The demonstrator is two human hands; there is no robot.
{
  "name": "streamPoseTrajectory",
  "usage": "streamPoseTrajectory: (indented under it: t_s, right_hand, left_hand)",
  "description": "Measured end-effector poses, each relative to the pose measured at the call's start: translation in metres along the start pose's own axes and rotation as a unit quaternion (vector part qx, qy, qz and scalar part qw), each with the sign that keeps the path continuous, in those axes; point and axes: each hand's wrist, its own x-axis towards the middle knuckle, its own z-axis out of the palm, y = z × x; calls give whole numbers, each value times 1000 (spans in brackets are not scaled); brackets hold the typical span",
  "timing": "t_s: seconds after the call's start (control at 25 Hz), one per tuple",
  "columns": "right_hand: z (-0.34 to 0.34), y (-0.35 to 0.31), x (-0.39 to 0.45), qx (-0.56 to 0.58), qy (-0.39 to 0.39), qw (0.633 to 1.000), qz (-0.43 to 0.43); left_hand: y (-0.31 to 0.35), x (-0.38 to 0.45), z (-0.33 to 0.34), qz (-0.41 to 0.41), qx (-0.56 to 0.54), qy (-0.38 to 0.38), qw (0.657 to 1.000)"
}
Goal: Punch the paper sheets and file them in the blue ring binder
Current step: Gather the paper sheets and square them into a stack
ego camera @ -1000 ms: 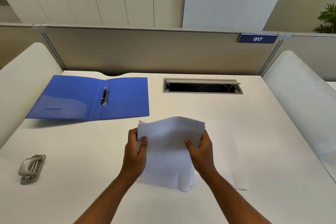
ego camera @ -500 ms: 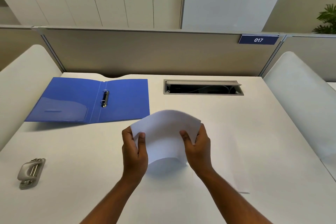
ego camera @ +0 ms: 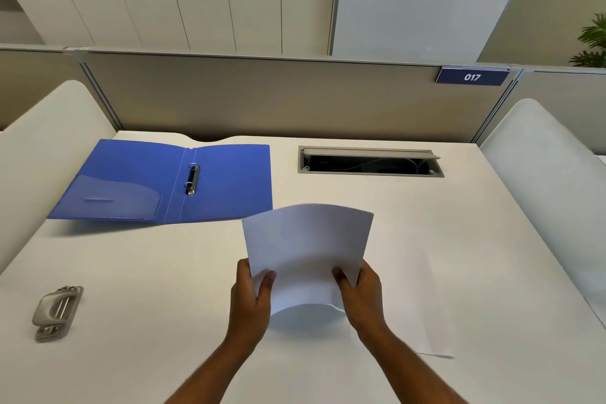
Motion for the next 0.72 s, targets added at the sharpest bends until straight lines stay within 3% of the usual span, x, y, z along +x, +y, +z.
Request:
streamPoseTrajectory:
  t_s: [0.24, 0.32, 0.4, 0.52, 0.6, 0.72]
  right_hand:
    - [-4, 20, 3, 8, -9, 999, 43]
    - [-14, 40, 5, -77, 44, 996, 26]
    - [-33, 70, 10, -252, 91, 963, -1]
    - [-56, 105, 9, -480, 31, 873, 77]
    - [-57, 114, 0, -532, 3, 844, 64]
    - [-41, 105, -11, -537, -36, 843, 9]
  left_hand:
    - [-16, -1, 4, -38, 52, 32, 997]
    - [-16, 5, 4, -54, 83, 56, 994]
    - [-18, 12, 0, -79, 106, 48, 990]
    - [-38, 22, -10, -145, 149, 11, 978]
    - [-55, 24, -14, -184, 170, -7, 968]
    - [-68, 21, -14, -223, 197, -37, 954]
